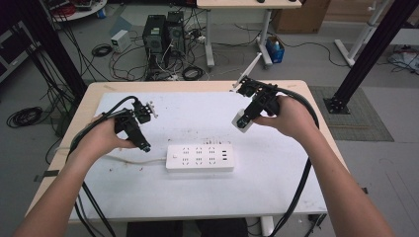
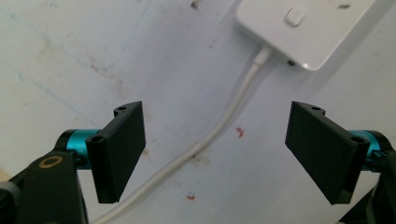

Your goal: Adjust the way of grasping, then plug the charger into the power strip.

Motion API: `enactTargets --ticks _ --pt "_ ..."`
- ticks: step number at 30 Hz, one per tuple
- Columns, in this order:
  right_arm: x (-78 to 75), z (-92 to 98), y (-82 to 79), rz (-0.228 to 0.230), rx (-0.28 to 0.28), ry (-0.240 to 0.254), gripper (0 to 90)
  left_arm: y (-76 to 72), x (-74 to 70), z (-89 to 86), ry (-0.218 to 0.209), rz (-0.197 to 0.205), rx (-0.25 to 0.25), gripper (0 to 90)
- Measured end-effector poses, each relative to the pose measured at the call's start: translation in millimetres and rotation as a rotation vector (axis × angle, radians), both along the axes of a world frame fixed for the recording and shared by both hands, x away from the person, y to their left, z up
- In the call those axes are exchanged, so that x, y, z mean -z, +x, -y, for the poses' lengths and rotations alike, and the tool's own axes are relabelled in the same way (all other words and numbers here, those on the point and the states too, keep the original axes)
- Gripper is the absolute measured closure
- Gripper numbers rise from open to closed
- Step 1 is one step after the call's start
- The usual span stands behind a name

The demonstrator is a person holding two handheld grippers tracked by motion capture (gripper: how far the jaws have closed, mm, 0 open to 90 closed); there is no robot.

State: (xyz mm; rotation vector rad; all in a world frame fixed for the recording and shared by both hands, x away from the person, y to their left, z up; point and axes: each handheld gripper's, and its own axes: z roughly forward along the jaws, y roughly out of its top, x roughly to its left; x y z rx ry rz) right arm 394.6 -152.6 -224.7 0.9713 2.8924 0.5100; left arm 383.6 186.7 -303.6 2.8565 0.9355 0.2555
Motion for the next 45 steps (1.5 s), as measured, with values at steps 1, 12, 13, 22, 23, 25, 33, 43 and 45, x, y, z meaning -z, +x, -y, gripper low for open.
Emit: enactTargets --ticks 1,12,13,22,23,25,33,43,45 --pt "-0.1 -0.9 0.2 -0.002 -0.021 -0.011 62.2 0.6 0.6 -3.1 0.001 -0.005 -0.003 20.2" --pt "6.7 -21.6 4.4 0.028 -0.179 -0.055 62.2 -5.1 -3.7 -23.2 -0.042 0.019 -0.025 20.2" --pt "9.0 -25.4 4.9 0.027 -0.188 -0.066 62.2 -5.8 -3.8 -24.9 -0.049 0.023 -0.027 20.2" --pt "41.3 -68.1 13.2 0.019 -0.378 -0.139 62.2 -12.8 -0.5 -41.8 -0.068 0.037 -0.041 20.2" --pt "45.8 -73.1 12.9 0.015 -0.408 -0.148 62.2 -13.4 0.2 -43.8 -0.07 0.036 -0.043 20.2" --pt "55.6 -83.2 12.2 0.011 -0.453 -0.168 62.2 -15.1 2.2 -46.8 -0.076 0.031 -0.04 20.2" --pt "91.2 -109.1 13.9 -0.016 -0.534 -0.246 62.2 -18.6 8.6 -52.8 -0.093 0.024 -0.032 20.2" --pt "119.2 -113.4 22.8 -0.018 -0.594 -0.318 62.3 -19.1 13.8 -51.5 -0.102 0.017 -0.019 20.2" --pt "120.0 -113.0 24.4 -0.009 -0.603 -0.315 62.2 -19.1 14.5 -50.3 -0.103 0.016 -0.018 20.2"
